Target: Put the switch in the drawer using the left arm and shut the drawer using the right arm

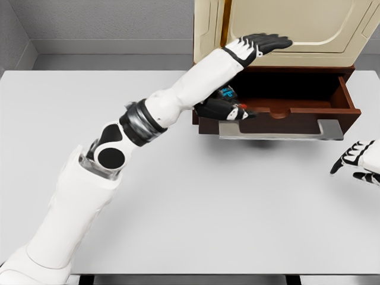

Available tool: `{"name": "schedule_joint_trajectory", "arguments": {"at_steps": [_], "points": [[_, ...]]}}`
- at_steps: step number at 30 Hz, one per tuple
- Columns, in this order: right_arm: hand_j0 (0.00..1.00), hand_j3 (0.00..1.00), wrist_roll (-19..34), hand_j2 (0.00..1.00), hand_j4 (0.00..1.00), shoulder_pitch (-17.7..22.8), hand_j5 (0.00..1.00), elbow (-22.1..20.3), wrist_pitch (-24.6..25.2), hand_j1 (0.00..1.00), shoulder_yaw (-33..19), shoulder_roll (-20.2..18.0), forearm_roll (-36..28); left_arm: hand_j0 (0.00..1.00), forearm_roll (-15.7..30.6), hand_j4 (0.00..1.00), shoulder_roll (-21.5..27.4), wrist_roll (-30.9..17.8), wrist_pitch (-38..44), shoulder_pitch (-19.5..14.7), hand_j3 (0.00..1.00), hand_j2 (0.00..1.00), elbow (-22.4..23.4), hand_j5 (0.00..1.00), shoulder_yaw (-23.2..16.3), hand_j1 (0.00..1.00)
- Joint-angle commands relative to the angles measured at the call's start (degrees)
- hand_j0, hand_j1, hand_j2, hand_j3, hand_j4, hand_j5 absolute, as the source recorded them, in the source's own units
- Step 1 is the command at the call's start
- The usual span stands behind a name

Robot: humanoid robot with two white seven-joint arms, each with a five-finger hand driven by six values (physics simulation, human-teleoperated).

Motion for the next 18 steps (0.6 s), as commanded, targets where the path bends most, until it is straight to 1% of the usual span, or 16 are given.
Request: {"name": "schedule_joint_trajectory", "arguments": {"at_steps": [1,3,4,5,6,7,9,10,11,12,13,14,15,16,17,18], "points": [[0.60,0.60,-0.02,0.60,0.60,0.00,0.60,0.06,0.07,0.60,0.09,0.25,-0.05,1.00,0.49,1.00,8.21,0.04,-10.46,0.09,1.00,1.00,-3.10,1.00,0.69,1.00],[0.61,0.61,-0.02,0.61,0.61,-0.44,0.61,0.06,0.07,0.61,0.18,0.33,-0.05,1.00,0.58,1.00,14.45,0.13,-10.57,0.53,1.00,1.00,-3.10,1.00,5.26,1.00],[0.61,0.61,-0.02,0.61,0.61,-0.44,0.61,0.15,0.07,0.61,0.18,0.33,-0.05,1.00,0.57,1.00,16.83,0.13,-10.57,2.72,1.00,1.00,-3.10,1.00,9.21,1.00],[0.61,0.61,-0.10,0.61,0.61,-0.44,0.61,0.15,0.07,0.61,0.26,0.33,0.04,1.00,0.49,1.00,17.97,0.13,-10.57,4.13,1.00,1.00,-3.10,1.00,12.38,1.00],[0.61,0.61,-0.10,0.61,0.61,-0.44,0.61,0.15,0.07,0.61,0.35,0.33,0.13,1.00,0.49,1.00,19.55,0.13,-10.57,6.41,1.00,1.00,-3.10,1.00,16.60,1.00],[0.62,0.62,-0.10,0.62,0.62,-0.44,0.62,0.41,0.07,0.62,0.35,0.33,0.13,1.00,0.49,1.00,20.87,0.13,-10.57,8.61,1.00,1.00,-3.10,1.00,19.67,1.00],[0.62,0.62,-0.10,0.62,0.62,-0.44,0.62,0.59,0.07,0.62,0.35,0.33,0.13,1.00,0.40,1.00,24.83,0.04,-10.57,12.21,1.00,1.00,-3.01,1.00,22.40,1.00],[0.62,0.62,-0.10,0.62,0.62,-0.44,0.62,0.59,0.07,0.62,0.44,0.42,0.13,1.00,0.40,1.00,25.71,0.04,-10.57,13.97,1.00,1.00,-2.66,1.00,23.89,1.00],[0.61,0.61,-0.10,0.61,0.61,-0.79,0.61,0.50,0.07,0.61,0.44,0.51,0.21,1.00,0.40,1.00,26.32,-0.04,-10.57,15.64,1.00,1.00,-1.79,1.00,26.35,1.00],[0.61,0.61,-0.10,0.61,0.61,-0.88,0.61,0.41,0.07,0.61,0.53,1.21,0.21,1.00,0.05,1.00,28.60,-0.13,-10.57,18.10,1.00,1.00,-0.38,1.00,27.15,1.00],[0.61,0.61,-0.10,0.61,0.61,-0.97,0.61,0.24,0.07,0.61,0.53,1.30,0.21,1.00,-0.30,1.00,30.80,-0.13,-10.57,18.37,1.00,1.00,2.60,1.00,27.15,1.00],[0.61,0.61,-0.10,0.61,0.61,-1.14,0.61,0.15,0.07,0.61,0.62,1.39,0.30,1.00,-1.62,1.00,31.07,-0.22,-10.57,18.37,1.00,1.00,4.89,1.00,27.24,1.00],[0.61,0.61,-0.10,0.61,0.61,-1.14,0.61,0.06,0.07,0.61,0.62,1.83,0.30,1.00,-5.83,1.00,31.07,-1.01,-10.57,18.37,1.00,1.00,7.79,1.00,27.50,1.00],[0.61,0.61,-0.10,0.61,0.61,-1.14,0.61,0.06,0.07,0.61,0.62,2.09,0.30,1.00,-8.04,1.00,30.46,-2.50,-10.57,18.81,1.00,1.00,9.37,1.00,28.20,1.00],[0.61,0.61,-0.10,0.61,0.61,-1.23,0.61,0.15,0.07,0.61,0.62,2.62,0.30,1.00,-8.13,1.00,30.28,-4.26,-10.57,20.21,1.00,1.00,10.96,1.00,29.26,1.00],[0.61,0.61,-0.10,0.61,0.61,-1.41,0.61,0.24,0.07,0.61,0.62,2.71,0.48,1.00,-8.04,1.00,29.75,-6.02,-10.57,21.35,1.00,1.00,11.49,1.00,31.71,1.00]]}}
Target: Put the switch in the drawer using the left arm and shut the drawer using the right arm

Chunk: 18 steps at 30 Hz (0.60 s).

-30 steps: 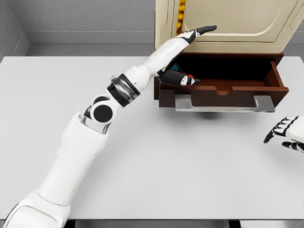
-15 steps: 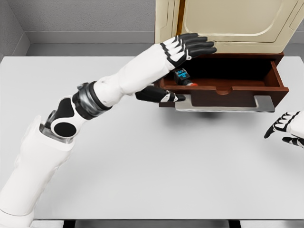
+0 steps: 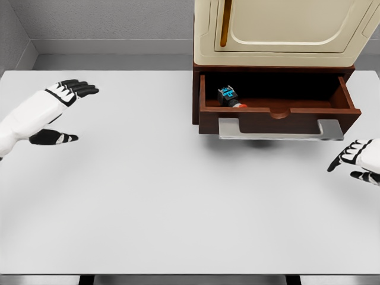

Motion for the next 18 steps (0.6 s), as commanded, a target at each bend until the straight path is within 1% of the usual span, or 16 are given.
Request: {"name": "schedule_joint_trajectory", "arguments": {"at_steps": [1,2,3,6,8,9,11,13,18], "points": [[0.62,0.62,-0.01,0.62,0.62,0.00,0.62,0.08,0.07,0.62,0.02,1.33,0.11,1.00,-1.40,1.00,0.18,-4.08,0.10,0.00,1.00,1.00,3.35,1.00,4.90,1.00],[0.62,0.62,-0.01,0.62,0.62,-0.97,0.62,0.17,0.07,0.62,0.11,2.29,0.63,1.00,-1.05,1.00,0.01,-6.28,0.10,1.06,1.00,1.00,3.44,1.00,6.48,1.00],[0.62,0.62,-0.01,0.62,0.62,-1.06,0.62,0.17,0.07,0.62,0.11,2.30,0.72,1.00,-0.87,1.00,0.09,-6.90,0.10,1.15,1.00,1.00,3.35,1.00,6.66,1.00],[0.63,0.63,0.08,0.63,0.63,-1.15,0.63,0.17,0.07,0.63,0.29,3.00,0.72,1.00,-0.78,1.00,0.09,-7.34,0.10,1.15,1.00,1.00,3.35,1.00,6.92,1.00],[0.63,0.63,-0.01,0.63,0.63,-1.93,0.63,0.35,0.07,0.63,0.46,4.49,1.51,1.00,-0.78,1.00,0.09,-7.34,0.10,1.15,1.00,1.00,3.35,1.00,6.92,1.00],[0.63,0.63,-0.01,0.63,0.63,-3.60,0.63,0.96,0.07,0.63,2.04,5.37,1.69,1.00,-0.78,1.00,0.09,-7.34,0.10,1.23,1.00,1.00,3.35,1.00,6.92,1.00],[0.63,0.63,-0.09,0.63,0.63,-7.73,0.63,2.98,0.07,0.63,6.17,5.46,2.04,1.00,-0.78,1.00,0.09,-7.34,0.10,1.23,1.00,1.00,3.44,1.00,6.92,1.00],[0.63,0.63,-0.09,0.63,0.63,-8.18,0.63,4.04,0.07,0.63,6.53,6.51,2.04,1.00,-0.87,1.00,0.09,-7.34,0.10,1.23,1.00,1.00,3.44,1.00,6.92,1.00],[0.63,0.63,-0.09,0.63,0.63,-8.35,0.63,5.18,0.07,0.63,6.62,6.60,2.13,1.00,-0.87,1.00,0.09,-7.34,0.10,1.23,1.00,1.00,3.61,1.00,6.92,1.00]]}}
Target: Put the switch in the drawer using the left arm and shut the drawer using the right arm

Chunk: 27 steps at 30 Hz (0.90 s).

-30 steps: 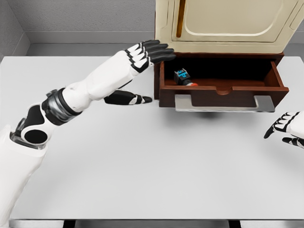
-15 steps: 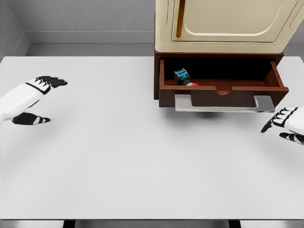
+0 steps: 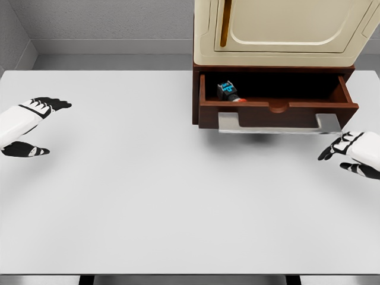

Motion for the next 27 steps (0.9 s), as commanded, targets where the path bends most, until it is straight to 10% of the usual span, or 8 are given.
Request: {"name": "schedule_joint_trajectory", "arguments": {"at_steps": [1,27], "points": [[0.63,0.63,-0.06,0.63,0.63,0.00,0.63,0.88,0.11,0.63,0.31,0.10,-0.39,1.00,0.47,1.00,0.06,0.01,0.14,0.00,1.00,1.00,0.03,1.00,0.03,1.00],[0.65,0.65,-0.06,0.65,0.65,-2.81,0.65,5.62,0.11,0.65,0.40,3.79,1.71,1.00,0.47,1.00,-0.38,0.01,0.14,0.09,1.00,1.00,-0.05,1.00,-0.06,1.00]]}}
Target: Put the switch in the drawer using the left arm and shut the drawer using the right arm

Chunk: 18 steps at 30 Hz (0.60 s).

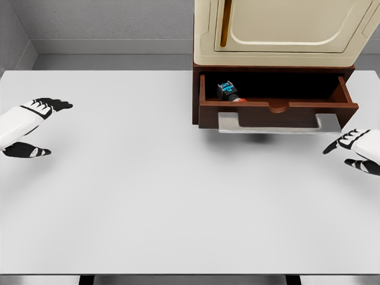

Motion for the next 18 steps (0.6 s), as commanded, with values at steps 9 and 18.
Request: {"name": "schedule_joint_trajectory", "arguments": {"at_steps": [9,18], "points": [[0.65,0.65,-0.02,0.65,0.65,-4.13,0.65,2.26,0.08,0.65,3.81,1.12,0.02,1.00,0.50,1.00,0.02,0.03,0.14,0.00,1.00,1.00,-0.10,1.00,0.01,1.00],[0.66,0.66,-0.02,0.66,0.66,-6.50,0.66,4.01,0.08,0.66,5.30,2.70,0.72,1.00,0.50,1.00,-0.77,-0.32,0.14,0.18,1.00,1.00,-0.01,1.00,0.09,1.00]]}}
